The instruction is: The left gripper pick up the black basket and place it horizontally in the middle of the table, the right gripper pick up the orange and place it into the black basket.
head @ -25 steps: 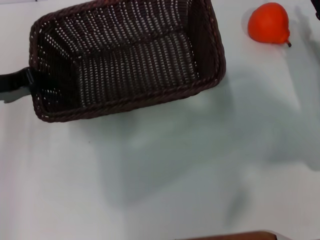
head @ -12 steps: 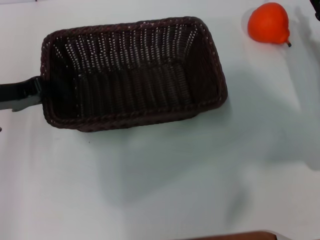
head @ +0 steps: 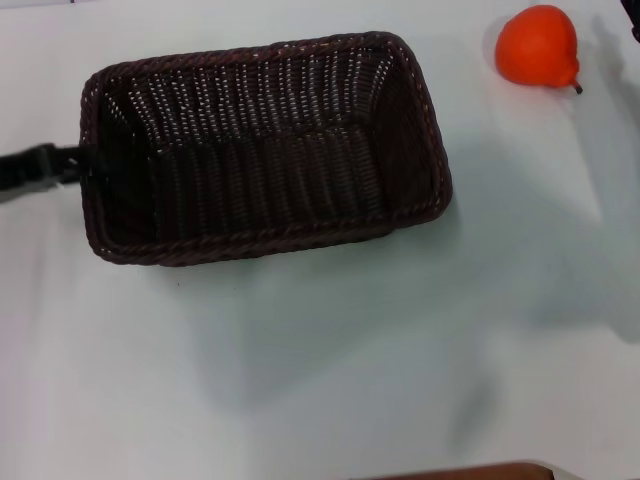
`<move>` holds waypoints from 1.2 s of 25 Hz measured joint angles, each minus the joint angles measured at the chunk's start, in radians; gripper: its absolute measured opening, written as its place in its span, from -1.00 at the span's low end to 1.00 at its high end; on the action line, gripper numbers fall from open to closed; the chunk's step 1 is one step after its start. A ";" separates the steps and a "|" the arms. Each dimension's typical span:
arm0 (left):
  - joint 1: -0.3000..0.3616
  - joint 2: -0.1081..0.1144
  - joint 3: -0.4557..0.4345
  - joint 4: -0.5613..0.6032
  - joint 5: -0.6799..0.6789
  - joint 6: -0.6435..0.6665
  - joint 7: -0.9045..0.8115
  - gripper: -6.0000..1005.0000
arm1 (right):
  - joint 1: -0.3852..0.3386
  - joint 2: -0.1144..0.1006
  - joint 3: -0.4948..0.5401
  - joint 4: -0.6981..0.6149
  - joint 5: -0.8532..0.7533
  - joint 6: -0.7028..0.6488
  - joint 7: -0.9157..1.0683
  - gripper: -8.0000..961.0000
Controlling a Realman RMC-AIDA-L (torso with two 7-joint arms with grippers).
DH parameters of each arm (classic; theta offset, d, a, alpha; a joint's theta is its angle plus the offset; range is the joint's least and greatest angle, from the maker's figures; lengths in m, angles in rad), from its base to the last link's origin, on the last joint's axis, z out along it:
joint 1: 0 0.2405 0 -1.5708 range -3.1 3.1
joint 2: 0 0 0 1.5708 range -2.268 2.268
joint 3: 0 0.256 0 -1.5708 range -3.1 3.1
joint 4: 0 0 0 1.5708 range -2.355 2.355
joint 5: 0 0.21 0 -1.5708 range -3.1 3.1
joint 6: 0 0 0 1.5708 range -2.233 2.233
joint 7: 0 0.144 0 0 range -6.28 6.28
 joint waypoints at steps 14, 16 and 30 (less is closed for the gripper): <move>0.038 -0.010 -0.251 0.265 -0.631 -0.010 0.804 0.22 | -0.016 -0.026 -0.105 0.044 -0.053 0.041 0.061 0.80; 0.039 -0.010 -0.252 0.308 -0.676 -0.018 0.880 0.22 | -0.030 -0.060 -0.175 0.091 -0.127 0.036 0.148 0.80; -0.004 -0.014 -0.256 0.822 -1.094 -0.202 1.703 0.17 | -0.099 -0.336 -0.267 0.490 -0.778 0.113 0.843 0.79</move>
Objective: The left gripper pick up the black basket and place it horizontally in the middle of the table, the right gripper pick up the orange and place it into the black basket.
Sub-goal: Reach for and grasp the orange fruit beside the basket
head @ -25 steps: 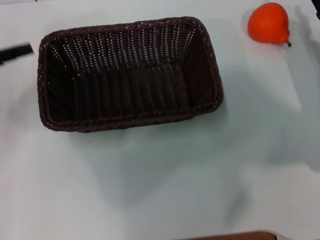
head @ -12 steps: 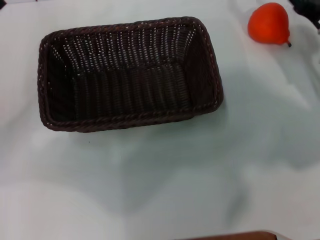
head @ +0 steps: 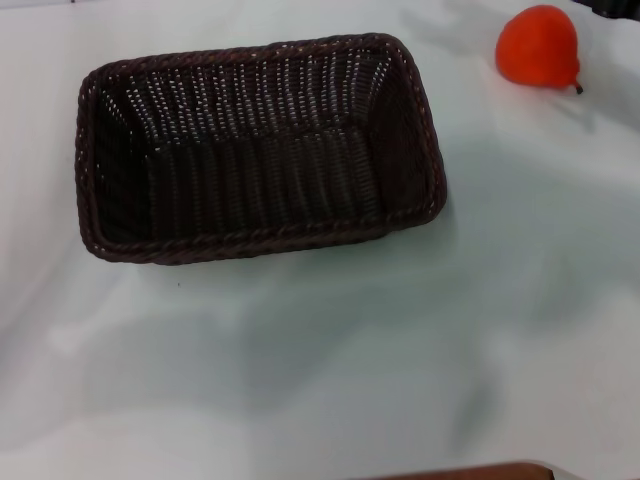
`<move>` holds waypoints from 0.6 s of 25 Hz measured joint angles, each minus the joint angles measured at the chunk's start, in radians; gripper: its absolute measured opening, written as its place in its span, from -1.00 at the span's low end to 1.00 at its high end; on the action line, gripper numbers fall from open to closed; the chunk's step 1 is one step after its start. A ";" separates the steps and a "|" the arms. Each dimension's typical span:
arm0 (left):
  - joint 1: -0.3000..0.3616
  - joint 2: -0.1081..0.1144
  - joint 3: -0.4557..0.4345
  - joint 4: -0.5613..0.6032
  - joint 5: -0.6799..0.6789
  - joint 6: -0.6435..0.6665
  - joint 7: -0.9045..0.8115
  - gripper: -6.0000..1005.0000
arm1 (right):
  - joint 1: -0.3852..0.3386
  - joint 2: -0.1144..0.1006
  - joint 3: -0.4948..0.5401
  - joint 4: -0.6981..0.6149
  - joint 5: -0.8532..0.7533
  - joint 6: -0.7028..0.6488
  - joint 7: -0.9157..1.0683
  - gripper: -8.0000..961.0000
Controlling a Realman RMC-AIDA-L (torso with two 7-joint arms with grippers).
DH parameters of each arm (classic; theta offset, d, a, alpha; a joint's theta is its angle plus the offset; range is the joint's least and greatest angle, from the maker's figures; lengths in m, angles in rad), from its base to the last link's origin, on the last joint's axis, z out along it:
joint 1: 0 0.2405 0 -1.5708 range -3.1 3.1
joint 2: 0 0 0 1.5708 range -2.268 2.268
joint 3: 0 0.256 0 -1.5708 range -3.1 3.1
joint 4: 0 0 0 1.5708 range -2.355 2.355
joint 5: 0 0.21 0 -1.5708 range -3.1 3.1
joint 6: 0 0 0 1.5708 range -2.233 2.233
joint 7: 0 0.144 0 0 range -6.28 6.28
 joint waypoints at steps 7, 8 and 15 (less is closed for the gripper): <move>-0.006 0.001 0.006 0.019 0.004 0.008 0.005 0.16 | 0.008 0.004 0.285 0.253 -0.616 -0.040 0.321 0.79; -0.007 0.001 0.005 0.022 0.003 0.008 0.005 0.16 | 0.013 0.011 0.327 0.284 -0.706 -0.039 0.367 0.79; -0.006 0.000 0.005 0.044 0.004 0.020 0.005 0.16 | 0.076 0.025 0.478 0.382 -1.111 -0.056 0.583 0.79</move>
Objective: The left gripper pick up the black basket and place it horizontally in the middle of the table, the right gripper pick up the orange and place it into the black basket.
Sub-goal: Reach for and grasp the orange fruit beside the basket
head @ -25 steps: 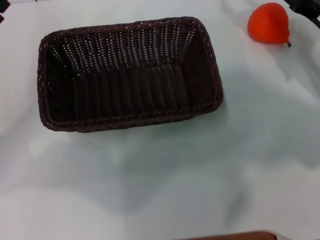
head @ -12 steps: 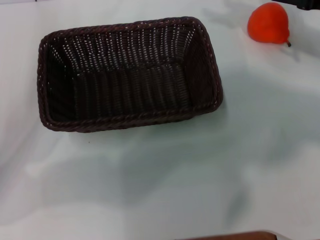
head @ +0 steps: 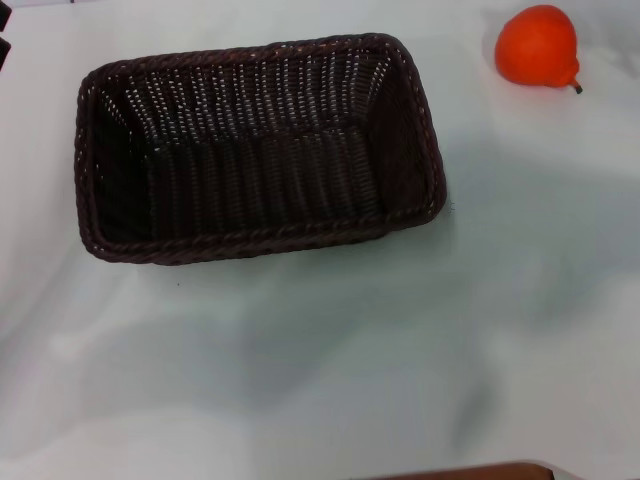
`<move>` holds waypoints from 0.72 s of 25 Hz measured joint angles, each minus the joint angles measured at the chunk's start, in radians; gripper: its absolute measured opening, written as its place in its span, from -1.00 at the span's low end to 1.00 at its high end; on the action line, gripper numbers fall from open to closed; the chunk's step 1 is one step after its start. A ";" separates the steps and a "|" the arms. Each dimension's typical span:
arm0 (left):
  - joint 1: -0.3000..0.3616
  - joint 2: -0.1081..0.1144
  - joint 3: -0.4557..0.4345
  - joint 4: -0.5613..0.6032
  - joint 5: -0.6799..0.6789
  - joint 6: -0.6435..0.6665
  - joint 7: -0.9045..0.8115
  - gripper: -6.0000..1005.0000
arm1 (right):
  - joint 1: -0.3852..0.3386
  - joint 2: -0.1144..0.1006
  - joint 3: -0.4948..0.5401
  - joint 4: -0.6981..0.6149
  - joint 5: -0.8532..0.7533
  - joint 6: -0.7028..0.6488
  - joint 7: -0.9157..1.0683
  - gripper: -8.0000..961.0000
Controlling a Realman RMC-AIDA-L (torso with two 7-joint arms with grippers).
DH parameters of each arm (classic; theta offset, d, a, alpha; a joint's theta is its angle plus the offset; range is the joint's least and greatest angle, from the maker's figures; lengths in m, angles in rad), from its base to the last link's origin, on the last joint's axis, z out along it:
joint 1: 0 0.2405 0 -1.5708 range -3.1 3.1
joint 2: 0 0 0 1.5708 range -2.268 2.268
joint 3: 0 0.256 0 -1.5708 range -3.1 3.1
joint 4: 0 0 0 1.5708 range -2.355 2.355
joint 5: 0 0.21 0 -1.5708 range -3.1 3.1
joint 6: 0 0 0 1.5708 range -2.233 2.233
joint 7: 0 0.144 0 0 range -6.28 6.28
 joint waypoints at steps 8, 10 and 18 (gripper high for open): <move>-0.006 -0.001 -0.001 0.016 -0.006 -0.004 0.000 0.16 | 0.033 0.010 0.000 0.001 -0.120 -0.066 0.069 0.79; -0.008 -0.001 -0.001 0.017 -0.006 -0.003 0.000 0.16 | 0.046 0.018 -0.002 -0.004 -0.152 -0.084 0.084 0.78; -0.031 -0.001 -0.001 0.046 -0.006 0.000 0.002 0.16 | 0.109 0.056 -0.005 -0.087 -0.246 -0.144 0.095 0.78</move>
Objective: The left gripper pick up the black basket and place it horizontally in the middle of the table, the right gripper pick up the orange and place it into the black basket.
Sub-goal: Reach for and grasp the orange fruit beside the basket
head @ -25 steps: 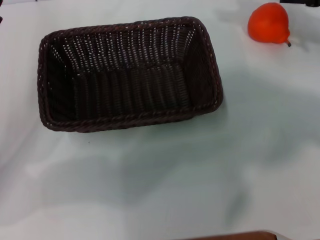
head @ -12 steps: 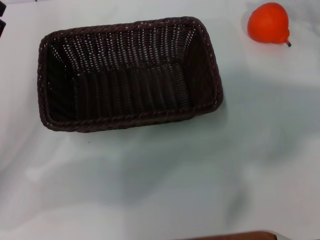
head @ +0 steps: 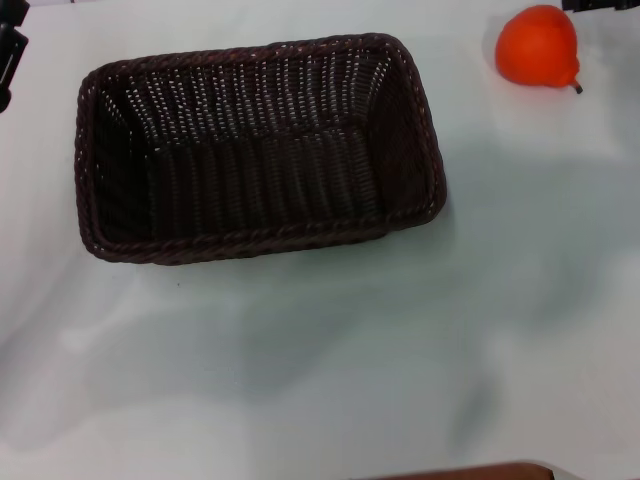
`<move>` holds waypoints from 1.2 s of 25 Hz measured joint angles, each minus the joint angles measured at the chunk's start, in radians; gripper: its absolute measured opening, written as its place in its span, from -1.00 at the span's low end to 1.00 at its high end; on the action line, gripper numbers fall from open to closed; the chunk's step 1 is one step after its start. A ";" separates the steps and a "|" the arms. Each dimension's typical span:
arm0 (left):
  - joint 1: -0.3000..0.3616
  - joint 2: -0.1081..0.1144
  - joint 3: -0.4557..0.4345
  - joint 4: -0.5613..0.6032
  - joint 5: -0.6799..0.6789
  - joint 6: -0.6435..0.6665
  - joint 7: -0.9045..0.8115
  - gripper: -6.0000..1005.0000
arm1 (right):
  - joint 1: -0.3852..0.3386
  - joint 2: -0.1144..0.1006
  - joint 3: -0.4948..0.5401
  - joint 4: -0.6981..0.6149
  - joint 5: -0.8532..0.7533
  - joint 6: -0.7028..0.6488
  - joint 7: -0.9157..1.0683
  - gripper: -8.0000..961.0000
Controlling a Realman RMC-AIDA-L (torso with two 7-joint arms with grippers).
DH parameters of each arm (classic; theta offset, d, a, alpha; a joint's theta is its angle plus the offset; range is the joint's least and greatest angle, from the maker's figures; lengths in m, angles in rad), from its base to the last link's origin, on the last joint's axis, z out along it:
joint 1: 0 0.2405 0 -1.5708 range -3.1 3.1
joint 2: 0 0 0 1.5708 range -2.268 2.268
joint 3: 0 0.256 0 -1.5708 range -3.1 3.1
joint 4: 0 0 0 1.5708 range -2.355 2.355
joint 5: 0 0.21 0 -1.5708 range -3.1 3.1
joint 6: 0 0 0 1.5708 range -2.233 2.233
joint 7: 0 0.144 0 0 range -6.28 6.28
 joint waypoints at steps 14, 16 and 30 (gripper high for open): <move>-0.007 0.000 0.000 0.008 -0.002 0.012 -0.005 0.16 | 0.046 0.065 -0.056 -0.167 -0.029 -0.202 -0.060 0.78; -0.010 0.000 0.000 0.008 -0.002 0.014 -0.005 0.16 | 0.049 0.076 -0.055 -0.180 -0.026 -0.219 -0.081 0.78; -0.013 0.000 0.000 0.013 -0.003 0.039 -0.005 0.16 | 0.061 0.107 -0.056 -0.223 -0.024 -0.286 -0.139 0.05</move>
